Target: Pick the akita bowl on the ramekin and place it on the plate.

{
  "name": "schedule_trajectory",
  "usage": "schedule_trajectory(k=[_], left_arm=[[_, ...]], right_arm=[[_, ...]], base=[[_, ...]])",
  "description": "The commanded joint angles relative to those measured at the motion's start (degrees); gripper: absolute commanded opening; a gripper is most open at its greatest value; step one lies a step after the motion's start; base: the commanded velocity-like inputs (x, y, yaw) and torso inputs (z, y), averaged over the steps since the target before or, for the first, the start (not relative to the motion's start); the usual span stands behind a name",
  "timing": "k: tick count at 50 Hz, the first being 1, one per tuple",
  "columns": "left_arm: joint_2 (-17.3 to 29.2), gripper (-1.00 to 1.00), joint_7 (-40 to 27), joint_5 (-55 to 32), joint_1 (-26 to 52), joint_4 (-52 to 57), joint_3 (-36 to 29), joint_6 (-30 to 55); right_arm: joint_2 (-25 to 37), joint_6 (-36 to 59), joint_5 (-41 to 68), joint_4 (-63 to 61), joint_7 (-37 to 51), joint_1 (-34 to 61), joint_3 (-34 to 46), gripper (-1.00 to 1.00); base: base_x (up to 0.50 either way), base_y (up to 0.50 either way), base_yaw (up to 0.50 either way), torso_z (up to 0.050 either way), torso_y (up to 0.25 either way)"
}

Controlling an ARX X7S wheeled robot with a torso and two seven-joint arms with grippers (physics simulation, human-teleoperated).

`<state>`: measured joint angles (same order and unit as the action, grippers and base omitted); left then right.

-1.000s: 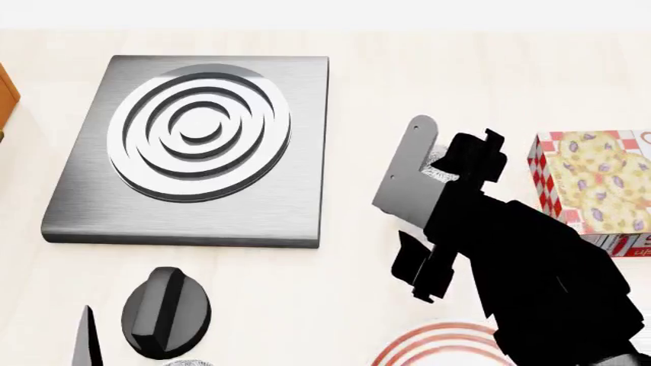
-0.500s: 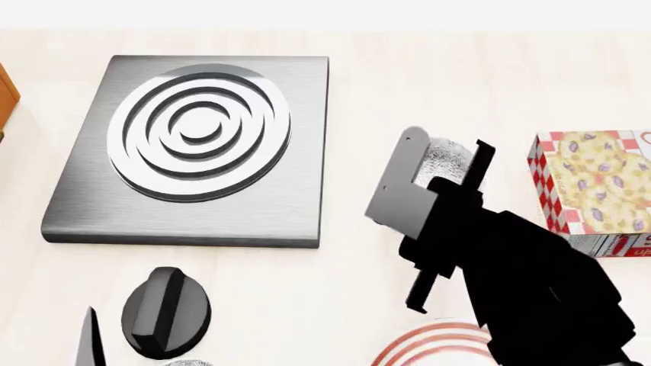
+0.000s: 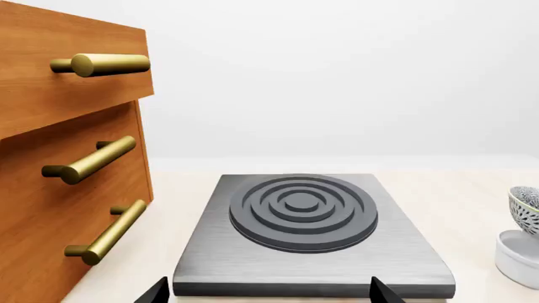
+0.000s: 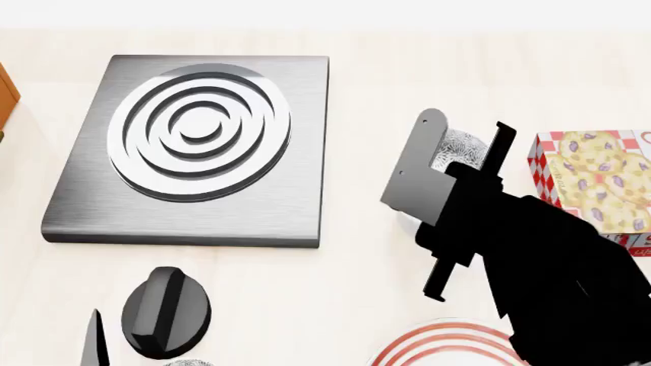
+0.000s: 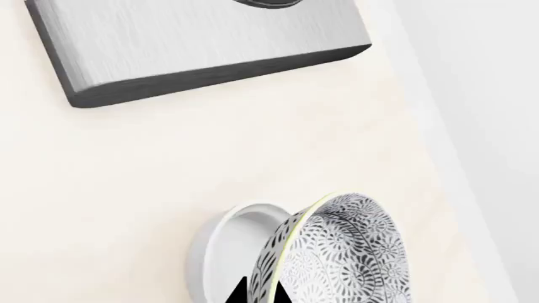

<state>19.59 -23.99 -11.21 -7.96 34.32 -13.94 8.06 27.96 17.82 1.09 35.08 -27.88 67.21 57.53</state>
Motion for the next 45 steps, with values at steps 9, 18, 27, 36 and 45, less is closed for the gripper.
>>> schedule_trajectory(k=[9, 18, 27, 36, 45], left_arm=[[0.2, 1.0, 0.0, -0.8, 0.2, -0.1, -0.2, -0.2], [0.3, 1.0, 0.1, -1.1, 0.2, -0.2, -0.4, -0.5], [0.4, 1.0, 0.0, -1.3, 0.3, -0.3, -0.5, -0.6], [0.4, 1.0, -0.1, -1.1, 0.3, -0.3, -1.1, -0.6], [0.5, 1.0, -0.3, -1.1, 0.2, -0.1, -1.2, -0.7]], right_arm=[[6.3, 9.1, -2.9, -12.4, -3.3, 5.0, -0.3, -1.0], [9.2, 14.0, -3.7, -18.9, -6.3, 6.8, 0.5, -1.0], [13.6, 20.7, -3.2, -28.7, -12.3, 8.1, 1.8, -1.0], [18.1, 26.7, -2.2, -40.3, -17.6, 9.6, 2.4, -1.0], [21.3, 30.0, -1.4, -45.7, -19.7, 10.0, 2.0, -1.0]], base=[[0.0, 0.0, 0.0, 0.0, 0.0], [0.0, 0.0, 0.0, 0.0, 0.0], [0.0, 0.0, 0.0, 0.0, 0.0], [0.0, 0.0, 0.0, 0.0, 0.0], [0.0, 0.0, 0.0, 0.0, 0.002]])
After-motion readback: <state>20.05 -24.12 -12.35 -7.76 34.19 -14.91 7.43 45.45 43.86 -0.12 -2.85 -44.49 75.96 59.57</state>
